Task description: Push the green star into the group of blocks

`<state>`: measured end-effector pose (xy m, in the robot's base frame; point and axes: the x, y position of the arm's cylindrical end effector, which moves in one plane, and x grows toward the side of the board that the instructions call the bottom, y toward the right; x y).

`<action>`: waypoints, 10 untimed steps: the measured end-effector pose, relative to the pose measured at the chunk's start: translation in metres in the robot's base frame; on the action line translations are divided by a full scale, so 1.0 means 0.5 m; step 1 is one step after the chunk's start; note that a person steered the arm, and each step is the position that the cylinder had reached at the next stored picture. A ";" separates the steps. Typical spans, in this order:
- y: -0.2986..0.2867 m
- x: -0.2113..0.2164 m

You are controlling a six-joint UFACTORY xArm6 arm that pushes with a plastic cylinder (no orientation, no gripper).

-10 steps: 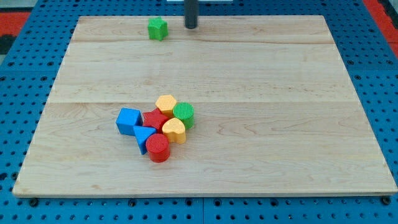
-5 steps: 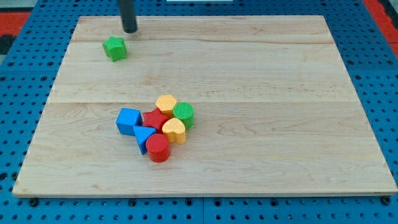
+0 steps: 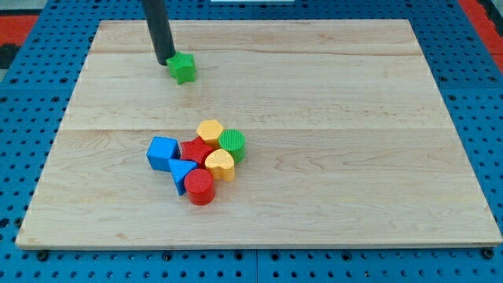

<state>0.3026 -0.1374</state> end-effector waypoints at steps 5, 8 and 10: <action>0.074 0.088; 0.171 0.169; 0.377 0.216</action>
<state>0.4106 0.0511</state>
